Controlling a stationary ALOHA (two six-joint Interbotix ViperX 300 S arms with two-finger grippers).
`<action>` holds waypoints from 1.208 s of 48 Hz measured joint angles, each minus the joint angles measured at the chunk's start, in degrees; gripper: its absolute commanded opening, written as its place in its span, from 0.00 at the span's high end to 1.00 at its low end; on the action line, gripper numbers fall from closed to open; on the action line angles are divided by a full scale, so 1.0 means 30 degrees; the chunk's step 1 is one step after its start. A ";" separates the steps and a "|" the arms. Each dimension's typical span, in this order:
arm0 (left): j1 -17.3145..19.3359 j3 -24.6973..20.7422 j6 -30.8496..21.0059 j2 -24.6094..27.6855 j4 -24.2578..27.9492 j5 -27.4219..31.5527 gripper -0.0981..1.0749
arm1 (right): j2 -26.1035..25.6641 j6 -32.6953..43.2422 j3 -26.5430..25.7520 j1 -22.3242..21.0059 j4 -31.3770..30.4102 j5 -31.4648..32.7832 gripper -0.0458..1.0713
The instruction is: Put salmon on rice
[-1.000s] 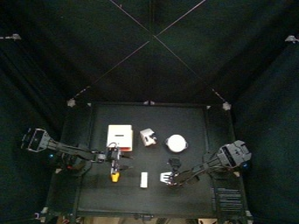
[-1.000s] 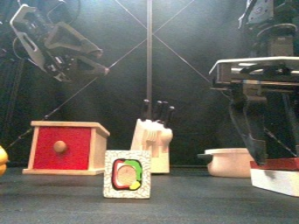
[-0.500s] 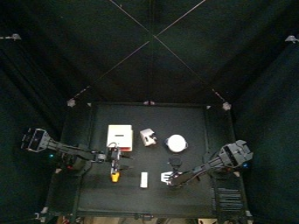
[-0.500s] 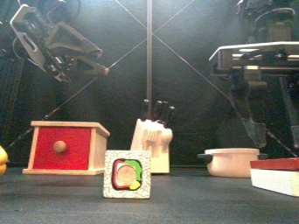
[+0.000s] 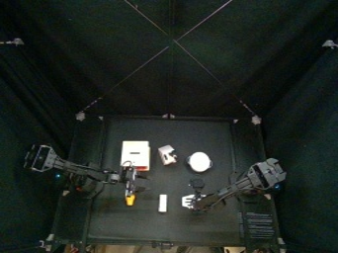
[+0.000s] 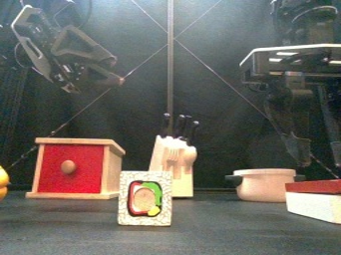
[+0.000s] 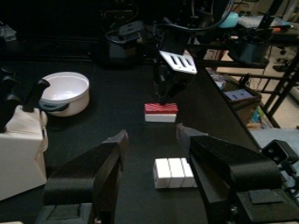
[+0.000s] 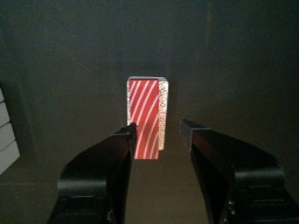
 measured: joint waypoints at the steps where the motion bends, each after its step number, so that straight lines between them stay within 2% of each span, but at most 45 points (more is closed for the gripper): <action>1: 0.0000 0.0029 -0.0029 0.0000 0.0000 0.0000 0.18 | 0.0029 0.0000 0.0000 0.0000 0.0029 0.0000 0.38; 10: -0.0029 0.0000 0.0000 0.0000 0.0000 0.0000 0.18 | 0.0059 0.0000 0.0000 -0.0029 0.0000 -0.0381 0.46; 38: 0.0000 0.0029 0.0000 0.0000 0.0000 0.0000 0.18 | -0.0117 -0.0205 0.1641 -0.0527 0.0879 -0.3984 0.46; 49: 0.0000 0.0029 -0.0029 0.0000 0.0000 -0.0029 0.18 | -0.0117 -0.0117 0.1553 -0.0527 0.0352 -0.3838 0.46; 58: 0.0000 0.0059 -0.0029 0.0029 0.0000 0.0000 0.18 | -0.0322 0.0205 0.1172 -0.0381 -0.1436 -0.2109 0.46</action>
